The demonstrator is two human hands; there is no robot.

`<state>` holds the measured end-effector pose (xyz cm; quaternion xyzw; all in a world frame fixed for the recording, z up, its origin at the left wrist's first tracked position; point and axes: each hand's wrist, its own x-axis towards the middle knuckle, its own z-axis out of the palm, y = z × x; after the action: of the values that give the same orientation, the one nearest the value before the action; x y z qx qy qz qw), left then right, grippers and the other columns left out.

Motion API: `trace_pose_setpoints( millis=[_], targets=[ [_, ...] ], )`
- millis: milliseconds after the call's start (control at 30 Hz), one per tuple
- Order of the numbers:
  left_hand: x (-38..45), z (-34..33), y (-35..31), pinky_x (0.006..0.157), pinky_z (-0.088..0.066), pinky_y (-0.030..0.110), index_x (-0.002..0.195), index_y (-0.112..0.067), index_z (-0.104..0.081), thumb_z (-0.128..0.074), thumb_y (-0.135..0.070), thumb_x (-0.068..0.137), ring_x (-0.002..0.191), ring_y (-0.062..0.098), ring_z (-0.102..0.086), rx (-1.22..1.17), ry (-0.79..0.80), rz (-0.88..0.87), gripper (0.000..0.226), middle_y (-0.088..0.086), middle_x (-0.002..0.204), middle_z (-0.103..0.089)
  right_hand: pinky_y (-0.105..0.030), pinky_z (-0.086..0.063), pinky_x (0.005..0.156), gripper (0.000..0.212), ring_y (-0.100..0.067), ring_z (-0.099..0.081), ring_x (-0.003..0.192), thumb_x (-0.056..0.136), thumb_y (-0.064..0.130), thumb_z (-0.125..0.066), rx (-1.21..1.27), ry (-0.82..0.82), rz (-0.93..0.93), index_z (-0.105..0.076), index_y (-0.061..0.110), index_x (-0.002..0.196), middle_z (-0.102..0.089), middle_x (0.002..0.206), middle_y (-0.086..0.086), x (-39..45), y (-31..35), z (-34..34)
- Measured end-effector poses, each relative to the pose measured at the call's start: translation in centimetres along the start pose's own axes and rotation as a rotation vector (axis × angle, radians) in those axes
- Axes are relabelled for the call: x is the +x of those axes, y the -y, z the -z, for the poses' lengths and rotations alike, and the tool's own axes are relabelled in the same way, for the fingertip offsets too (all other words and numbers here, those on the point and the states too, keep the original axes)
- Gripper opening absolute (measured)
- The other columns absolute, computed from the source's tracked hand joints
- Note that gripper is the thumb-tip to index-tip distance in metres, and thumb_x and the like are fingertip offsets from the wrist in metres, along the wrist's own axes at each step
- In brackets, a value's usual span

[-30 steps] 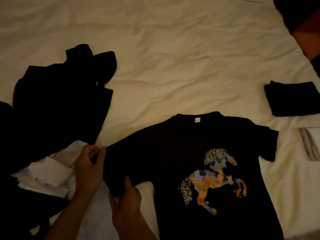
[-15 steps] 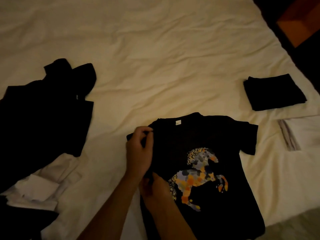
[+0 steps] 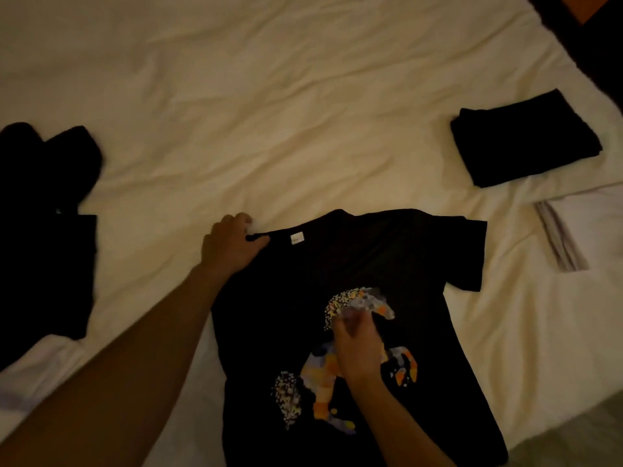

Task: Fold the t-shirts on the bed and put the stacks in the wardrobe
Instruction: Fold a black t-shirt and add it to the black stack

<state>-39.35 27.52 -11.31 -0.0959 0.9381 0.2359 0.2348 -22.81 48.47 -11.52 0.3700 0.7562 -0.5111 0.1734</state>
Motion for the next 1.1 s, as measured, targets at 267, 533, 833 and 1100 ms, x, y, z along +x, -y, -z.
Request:
trace_pose_setpoints(
  millis=[267, 533, 833, 1100],
  targets=[
    [1.4, 0.1, 0.9, 0.077, -0.048, 0.033, 0.100, -0.020, -0.066, -0.065, -0.048, 0.089, 0.094, 0.021, -0.059, -0.053, 0.151, -0.058, 0.030, 0.000, 0.101, -0.063, -0.046, -0.033, 0.105, 0.059, -0.037, -0.035, 0.132, 0.094, 0.045, -0.059, -1.107, 0.086, 0.662, -0.041, 0.018, 0.144, -0.041, 0.143, -0.015, 15.0, 13.0, 5.0],
    [1.4, 0.1, 2.0, 0.061, -0.041, 0.016, 0.091, -0.017, -0.064, -0.062, -0.030, 0.096, 0.073, 0.008, -0.056, -0.223, -0.104, -0.171, 0.014, -0.004, 0.081, -0.062, -0.042, -0.039, 0.091, 0.015, -0.030, -0.057, 0.104, 0.097, 0.028, -0.054, -1.033, 0.260, 0.614, -0.054, 0.020, 0.110, -0.063, 0.113, -0.006, 18.2, 16.0, 3.7],
    [0.8, -1.5, 1.5, 0.083, -0.046, 0.037, 0.107, -0.017, -0.064, -0.058, -0.040, 0.096, 0.099, 0.025, -0.058, -0.190, -0.275, -0.108, 0.026, 0.007, 0.107, -0.060, -0.036, -0.047, 0.083, 0.032, -0.020, -0.055, 0.092, 0.096, 0.040, -0.058, -0.762, 0.193, 0.614, -0.058, 0.014, 0.114, -0.058, 0.103, -0.003, 18.8, 15.1, 6.2],
    [2.5, -3.8, -9.7, 0.086, -0.048, 0.044, 0.105, -0.018, -0.065, -0.058, -0.034, 0.097, 0.099, 0.028, -0.057, -0.018, -0.142, -0.373, 0.019, 0.005, 0.104, -0.061, -0.032, -0.046, 0.080, 0.036, -0.028, -0.062, 0.099, 0.095, 0.034, -0.059, -0.442, -0.228, 0.289, -0.056, 0.008, 0.120, -0.063, 0.112, -0.015, 19.9, 7.5, 20.8]
  ],
)
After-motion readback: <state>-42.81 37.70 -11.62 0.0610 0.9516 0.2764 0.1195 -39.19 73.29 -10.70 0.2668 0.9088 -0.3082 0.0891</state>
